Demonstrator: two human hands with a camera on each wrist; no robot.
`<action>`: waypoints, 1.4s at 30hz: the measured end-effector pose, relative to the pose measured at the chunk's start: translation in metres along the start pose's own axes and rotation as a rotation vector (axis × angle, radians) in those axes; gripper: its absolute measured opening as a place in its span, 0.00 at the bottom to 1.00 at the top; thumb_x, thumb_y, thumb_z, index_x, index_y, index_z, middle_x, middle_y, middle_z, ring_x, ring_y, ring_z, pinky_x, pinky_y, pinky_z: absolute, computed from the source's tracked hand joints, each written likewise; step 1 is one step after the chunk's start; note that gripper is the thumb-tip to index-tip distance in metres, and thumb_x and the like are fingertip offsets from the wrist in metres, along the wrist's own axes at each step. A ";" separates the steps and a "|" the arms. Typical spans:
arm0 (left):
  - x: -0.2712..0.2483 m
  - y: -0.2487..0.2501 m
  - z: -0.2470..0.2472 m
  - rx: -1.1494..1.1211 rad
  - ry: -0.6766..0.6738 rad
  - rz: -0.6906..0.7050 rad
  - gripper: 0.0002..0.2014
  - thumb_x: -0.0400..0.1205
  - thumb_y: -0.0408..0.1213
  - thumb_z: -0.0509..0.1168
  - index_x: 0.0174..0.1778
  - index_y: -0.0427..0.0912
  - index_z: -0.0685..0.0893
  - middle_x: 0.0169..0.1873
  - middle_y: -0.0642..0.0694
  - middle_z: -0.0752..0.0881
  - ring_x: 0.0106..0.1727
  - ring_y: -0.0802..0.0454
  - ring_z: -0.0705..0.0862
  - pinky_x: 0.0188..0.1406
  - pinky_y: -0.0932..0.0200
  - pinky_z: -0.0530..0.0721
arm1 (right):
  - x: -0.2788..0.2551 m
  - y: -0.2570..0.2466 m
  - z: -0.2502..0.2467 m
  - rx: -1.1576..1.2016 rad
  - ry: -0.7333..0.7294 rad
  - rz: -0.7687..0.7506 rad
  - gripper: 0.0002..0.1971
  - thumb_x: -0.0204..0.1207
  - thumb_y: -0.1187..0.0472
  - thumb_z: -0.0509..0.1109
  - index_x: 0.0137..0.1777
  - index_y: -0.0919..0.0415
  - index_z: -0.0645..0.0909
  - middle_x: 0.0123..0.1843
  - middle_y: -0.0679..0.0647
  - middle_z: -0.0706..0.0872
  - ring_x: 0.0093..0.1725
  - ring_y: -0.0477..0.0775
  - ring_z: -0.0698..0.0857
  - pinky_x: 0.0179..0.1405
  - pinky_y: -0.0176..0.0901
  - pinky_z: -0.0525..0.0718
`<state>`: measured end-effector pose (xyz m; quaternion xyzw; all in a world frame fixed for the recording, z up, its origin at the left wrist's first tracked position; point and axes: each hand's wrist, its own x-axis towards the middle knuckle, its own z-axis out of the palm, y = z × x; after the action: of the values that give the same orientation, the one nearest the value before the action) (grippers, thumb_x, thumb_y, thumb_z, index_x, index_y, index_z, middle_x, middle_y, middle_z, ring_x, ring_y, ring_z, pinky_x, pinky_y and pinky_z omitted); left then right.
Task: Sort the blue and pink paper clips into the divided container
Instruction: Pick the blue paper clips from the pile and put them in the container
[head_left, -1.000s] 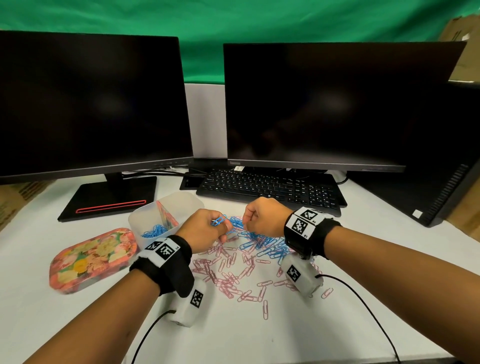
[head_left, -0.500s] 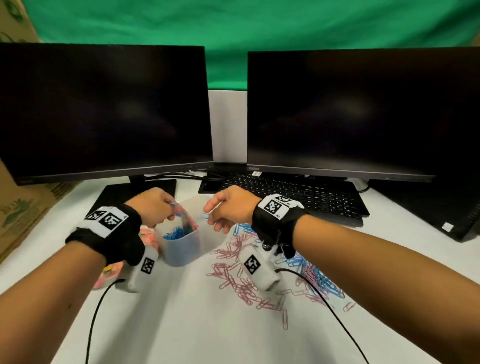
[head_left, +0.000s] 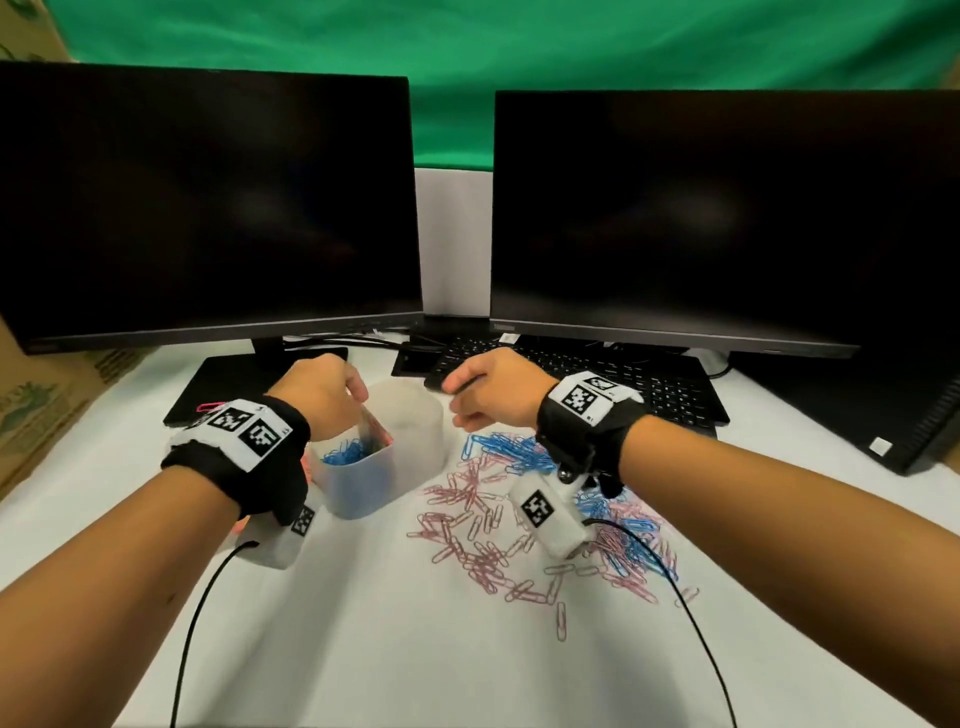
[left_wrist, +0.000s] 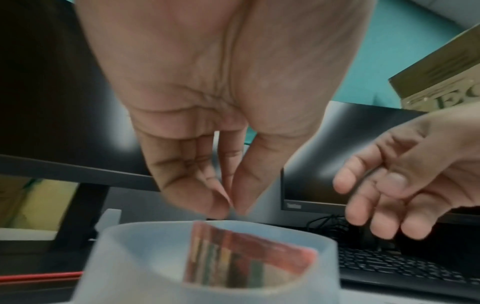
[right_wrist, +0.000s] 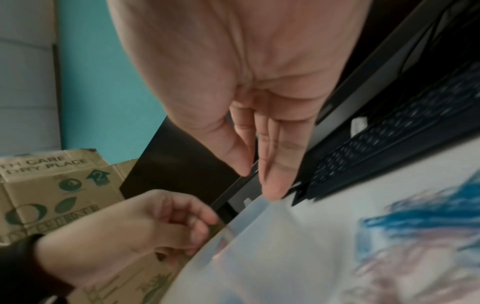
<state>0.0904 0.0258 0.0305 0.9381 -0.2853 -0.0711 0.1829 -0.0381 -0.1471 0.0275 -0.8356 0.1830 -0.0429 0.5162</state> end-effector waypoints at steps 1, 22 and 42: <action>-0.002 0.006 0.002 -0.004 0.016 0.034 0.11 0.76 0.29 0.70 0.49 0.49 0.87 0.50 0.47 0.86 0.51 0.48 0.85 0.46 0.58 0.84 | -0.006 0.009 -0.012 -0.058 0.018 0.000 0.09 0.76 0.75 0.69 0.47 0.60 0.83 0.42 0.65 0.88 0.42 0.61 0.90 0.52 0.53 0.90; -0.013 0.112 0.125 0.182 -0.234 0.405 0.11 0.79 0.35 0.66 0.55 0.46 0.87 0.57 0.44 0.85 0.57 0.44 0.84 0.60 0.51 0.84 | -0.077 0.099 -0.074 -0.821 0.000 0.121 0.18 0.76 0.67 0.62 0.59 0.53 0.87 0.53 0.52 0.88 0.55 0.55 0.86 0.55 0.45 0.85; -0.012 0.091 0.112 -0.352 -0.269 0.217 0.10 0.75 0.26 0.64 0.46 0.46 0.82 0.44 0.40 0.91 0.48 0.41 0.90 0.51 0.51 0.88 | -0.064 0.109 -0.061 -0.641 0.028 -0.003 0.05 0.75 0.61 0.72 0.46 0.57 0.90 0.39 0.50 0.89 0.39 0.46 0.82 0.43 0.37 0.80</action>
<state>0.0074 -0.0719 -0.0377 0.8378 -0.3894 -0.2240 0.3103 -0.1423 -0.2201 -0.0320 -0.9552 0.1932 0.0046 0.2240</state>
